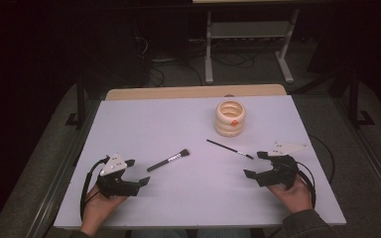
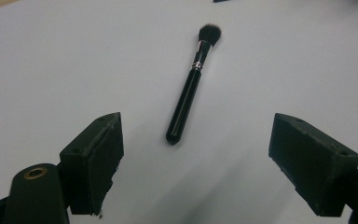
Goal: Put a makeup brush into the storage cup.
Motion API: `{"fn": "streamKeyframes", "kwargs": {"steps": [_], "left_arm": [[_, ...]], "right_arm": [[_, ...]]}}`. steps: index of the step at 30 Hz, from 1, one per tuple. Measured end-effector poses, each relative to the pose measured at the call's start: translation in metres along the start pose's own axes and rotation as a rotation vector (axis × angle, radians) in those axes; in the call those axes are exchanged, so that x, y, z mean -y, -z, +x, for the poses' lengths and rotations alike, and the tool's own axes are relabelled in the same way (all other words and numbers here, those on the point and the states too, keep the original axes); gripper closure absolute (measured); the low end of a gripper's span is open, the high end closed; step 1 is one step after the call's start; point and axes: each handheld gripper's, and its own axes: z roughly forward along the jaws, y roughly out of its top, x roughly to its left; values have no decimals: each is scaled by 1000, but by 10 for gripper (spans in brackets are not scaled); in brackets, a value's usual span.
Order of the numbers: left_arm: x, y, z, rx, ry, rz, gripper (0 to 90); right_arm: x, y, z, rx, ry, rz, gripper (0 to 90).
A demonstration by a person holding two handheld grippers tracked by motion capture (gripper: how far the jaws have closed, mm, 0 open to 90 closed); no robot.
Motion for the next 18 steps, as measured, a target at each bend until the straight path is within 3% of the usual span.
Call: {"fn": "streamKeyframes", "kwargs": {"steps": [8,9,15,18], "left_arm": [[-3,0,-3,12,0,6,176],[-4,1,-3,15,-20,18,176],[-10,0,-7,22,-29,36,185],[-18,-2,-7,35,-55,59,209]], "right_arm": [[0,0,1,-2,10,-4,140],[0,0,1,-5,6,-6,140],[-1,1,2,-5,2,-12,140],[-1,3,3,-1,-2,-15,140]]}}
